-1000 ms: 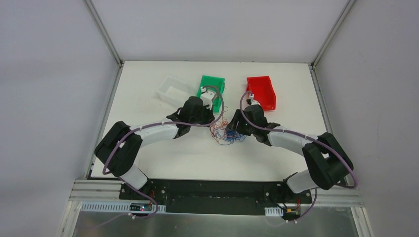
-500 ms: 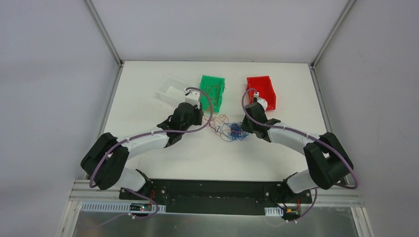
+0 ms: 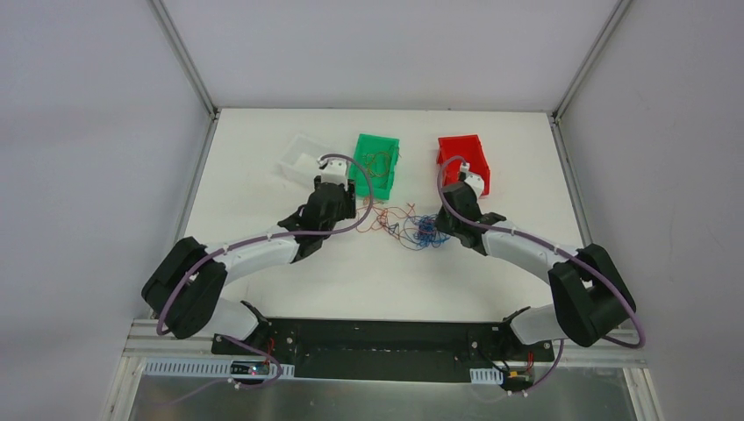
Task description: Untangle the cables
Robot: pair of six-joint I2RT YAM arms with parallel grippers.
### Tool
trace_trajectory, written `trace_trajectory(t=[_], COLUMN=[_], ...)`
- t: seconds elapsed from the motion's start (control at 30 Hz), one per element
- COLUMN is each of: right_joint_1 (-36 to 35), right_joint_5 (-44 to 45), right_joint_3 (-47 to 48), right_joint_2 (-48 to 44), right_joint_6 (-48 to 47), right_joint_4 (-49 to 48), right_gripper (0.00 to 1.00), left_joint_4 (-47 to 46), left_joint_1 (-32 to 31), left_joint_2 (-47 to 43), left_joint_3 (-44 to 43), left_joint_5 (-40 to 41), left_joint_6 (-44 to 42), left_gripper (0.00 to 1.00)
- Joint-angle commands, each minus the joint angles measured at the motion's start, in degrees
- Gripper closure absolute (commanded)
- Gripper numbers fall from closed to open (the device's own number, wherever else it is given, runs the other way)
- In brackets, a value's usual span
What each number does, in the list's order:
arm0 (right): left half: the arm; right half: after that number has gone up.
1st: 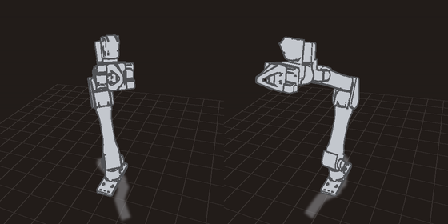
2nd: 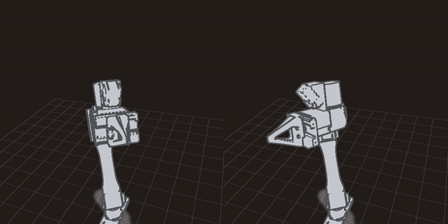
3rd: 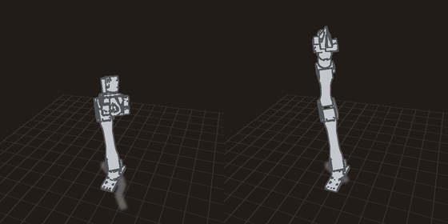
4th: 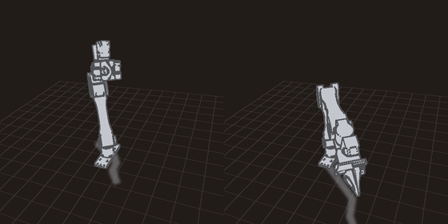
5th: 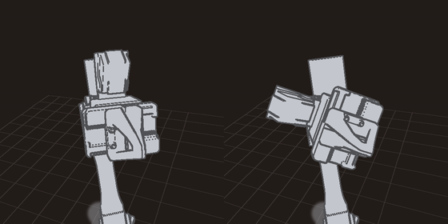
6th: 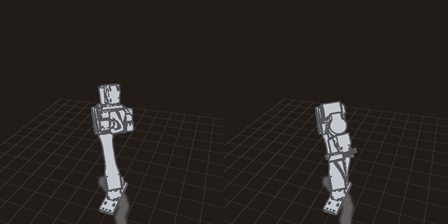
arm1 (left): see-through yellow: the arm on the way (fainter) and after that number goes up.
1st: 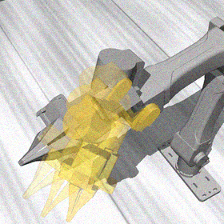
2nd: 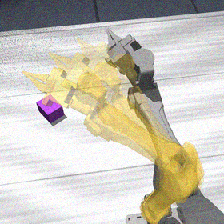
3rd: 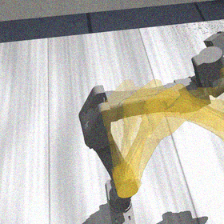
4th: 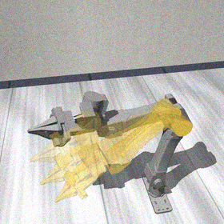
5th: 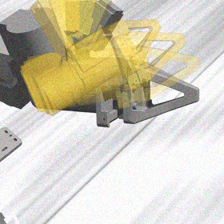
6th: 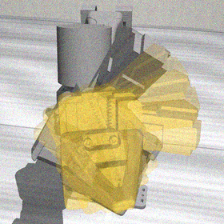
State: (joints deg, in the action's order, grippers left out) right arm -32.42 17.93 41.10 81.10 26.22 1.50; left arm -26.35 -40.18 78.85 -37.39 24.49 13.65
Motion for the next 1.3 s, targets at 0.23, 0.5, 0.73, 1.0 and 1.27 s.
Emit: trace_trajectory(t=[0.23, 0.5, 0.73, 1.0, 1.27], right_joint_1=[0.41, 0.46, 0.5, 0.88, 2.14], right_joint_5=[-0.04, -0.32, -0.12, 2.57, 8.29], right_joint_3=[-0.47, -0.58, -0.65, -1.79, -3.39], right_joint_2=[-2.44, -2.68, -2.8, -4.91, -7.43], right_joint_6=[0.01, -0.02, -0.03, 1.38, 6.33], right_joint_4=[-0.46, -0.71, -0.71, -0.63, 1.31], right_gripper=[0.99, 0.99, 0.99, 1.0, 1.0], left_joint_4=[23.03, 28.13, 32.25, 34.7, 37.29], left_joint_1=[0.05, 0.94, 2.75, 3.53, 3.64], left_joint_2=[15.24, 20.99, 26.93, 21.84, 7.76], left_joint_3=[-19.21, -23.51, -28.23, -26.05, -18.53], left_joint_5=[-4.53, -8.75, -7.42, 4.48, 13.36], left_joint_6=[8.95, 11.37, 11.02, 11.08, 11.09], left_gripper=[0.21, 0.23, 0.5, 1.0, 1.0])
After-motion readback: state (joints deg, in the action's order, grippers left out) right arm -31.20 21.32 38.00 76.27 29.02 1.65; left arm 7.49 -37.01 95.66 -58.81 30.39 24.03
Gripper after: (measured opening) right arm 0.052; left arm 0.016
